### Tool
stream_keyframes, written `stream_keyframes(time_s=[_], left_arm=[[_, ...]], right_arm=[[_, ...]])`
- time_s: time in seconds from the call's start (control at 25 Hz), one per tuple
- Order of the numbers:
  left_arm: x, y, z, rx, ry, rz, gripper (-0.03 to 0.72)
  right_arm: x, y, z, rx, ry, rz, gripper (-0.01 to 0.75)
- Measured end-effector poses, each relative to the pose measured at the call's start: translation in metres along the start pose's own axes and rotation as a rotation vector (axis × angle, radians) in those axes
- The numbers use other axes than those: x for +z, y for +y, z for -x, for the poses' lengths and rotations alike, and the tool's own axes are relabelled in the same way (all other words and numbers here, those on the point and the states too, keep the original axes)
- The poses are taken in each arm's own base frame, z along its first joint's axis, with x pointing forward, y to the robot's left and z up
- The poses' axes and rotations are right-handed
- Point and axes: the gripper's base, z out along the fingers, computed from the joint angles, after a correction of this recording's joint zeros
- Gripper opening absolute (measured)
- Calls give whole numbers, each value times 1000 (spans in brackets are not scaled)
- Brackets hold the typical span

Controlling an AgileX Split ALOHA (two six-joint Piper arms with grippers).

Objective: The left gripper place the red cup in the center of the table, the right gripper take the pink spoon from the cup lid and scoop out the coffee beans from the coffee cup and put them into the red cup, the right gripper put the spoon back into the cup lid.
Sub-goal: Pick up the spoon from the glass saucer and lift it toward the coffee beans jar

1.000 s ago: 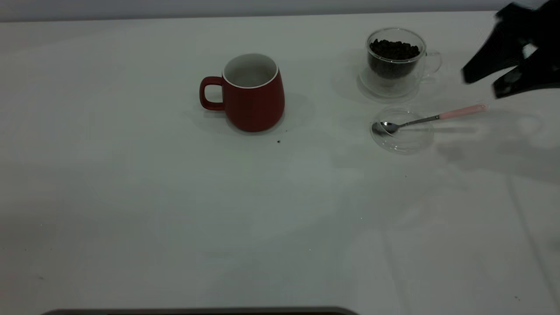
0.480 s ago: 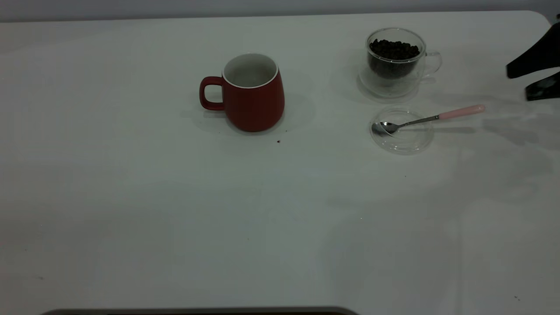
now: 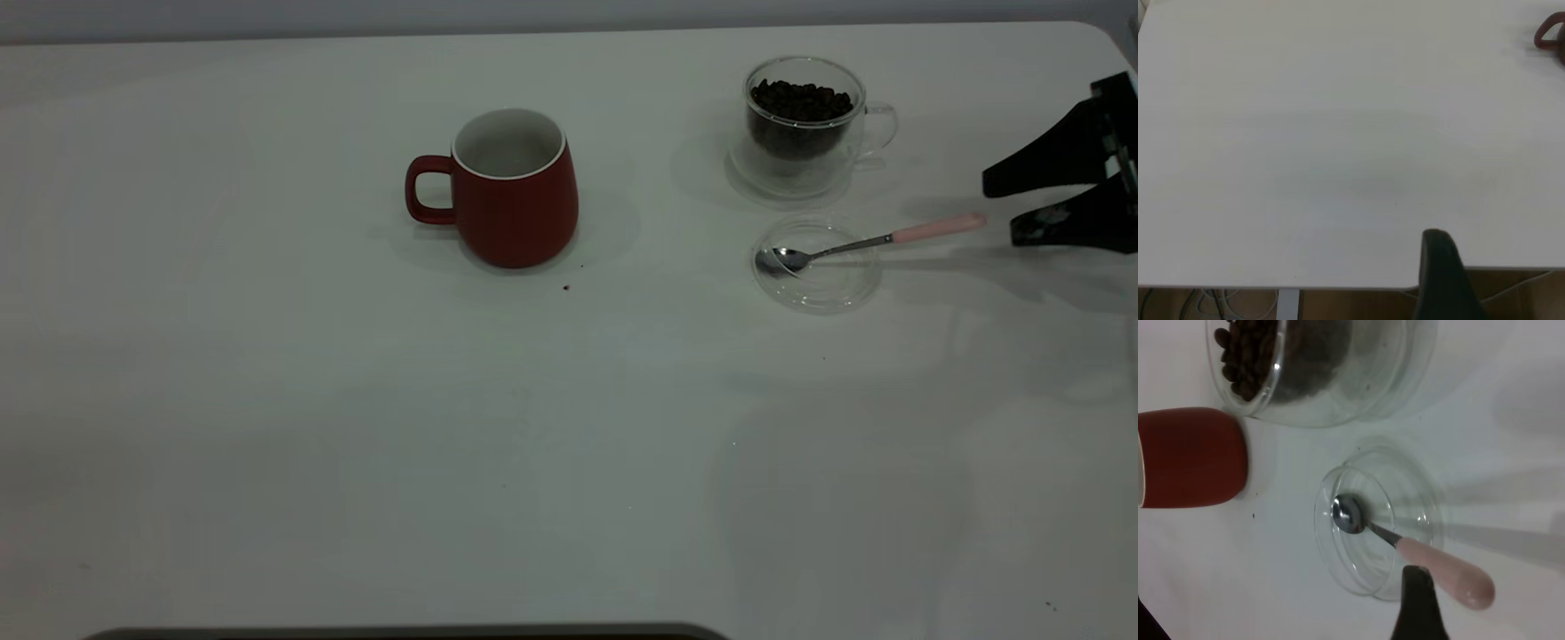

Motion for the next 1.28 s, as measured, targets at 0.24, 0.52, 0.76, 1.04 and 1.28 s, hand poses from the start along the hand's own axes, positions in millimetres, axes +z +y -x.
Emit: stream_keyframes(time_s=[0.24,0.52,0.76,1.04,1.28], left_arm=[[0,0,0,0,0,1,495],[0,0,0,0,0,1,495],[0,0,0,-1,0,1,495],[0,0,0,-3,0,1,495],[0,0,0,-3,0,1,495]], right_arm=[[22,4,-7,-16,21,51,591],[36,4,-12,-16,27,72,591],[43,4,-12,-25,-2,87,591],[43,4,-11,-31,-5,88,555],[43,4,-13,-39,7,85,336]])
